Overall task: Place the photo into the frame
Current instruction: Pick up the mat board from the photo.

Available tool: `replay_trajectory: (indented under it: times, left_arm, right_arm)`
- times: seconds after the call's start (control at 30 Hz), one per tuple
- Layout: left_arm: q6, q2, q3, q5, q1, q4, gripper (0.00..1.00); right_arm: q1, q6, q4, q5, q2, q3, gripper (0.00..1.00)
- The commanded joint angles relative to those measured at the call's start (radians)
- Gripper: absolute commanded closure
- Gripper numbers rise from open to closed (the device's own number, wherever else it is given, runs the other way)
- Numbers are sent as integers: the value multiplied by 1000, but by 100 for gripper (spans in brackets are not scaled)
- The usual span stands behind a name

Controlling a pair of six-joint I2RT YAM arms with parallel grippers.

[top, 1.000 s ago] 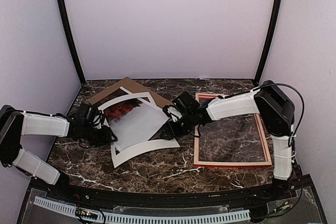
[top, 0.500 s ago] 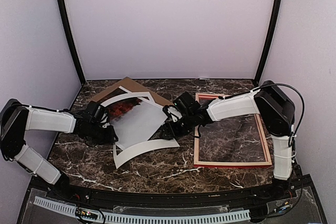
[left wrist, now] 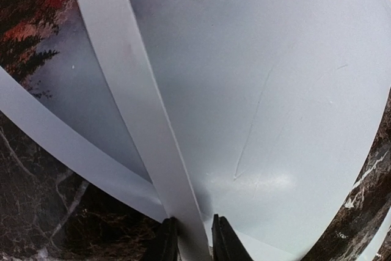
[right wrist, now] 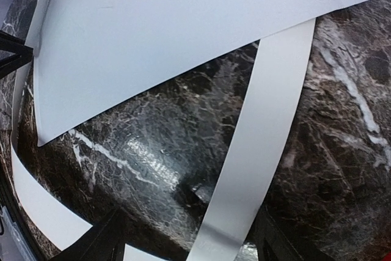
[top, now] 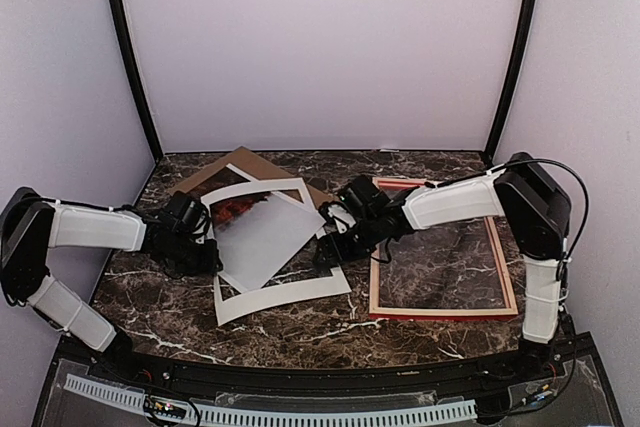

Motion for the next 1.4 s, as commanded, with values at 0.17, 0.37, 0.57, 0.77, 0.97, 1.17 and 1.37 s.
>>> replay_trajectory:
  times: [0.17,0.37,0.57,0.77,0.97,1.17,1.37]
  left_arm:
    - [8,17,59,-13,-24,-63,79]
    - [8,58,105,-8,-41,-55,79]
    - [-6,75,136,-9,-47,-46,80]
    - [-45,58,112,3,-47,5,82]
    - [-79,33,79,7,-47,50,83]
    - [-128,19,29,29,-47,122,83]
    - [-186,18,-25,75,-47,215,83]
  right_arm:
    - [-72,-19,-51,46,-82,-43,26]
    - [-100,-27,-65,56,-110,-47,25]
    - [-112,-10,-63,47,-112,-53,25]
    - [-114,23,-49,43,-112,-69,25]
    - [-123,48,-35,44,-123,-83,24]
    - [-127,87,13,12,-128,-116,24]
    - [-128,115,54,-14,-130,-146,24]
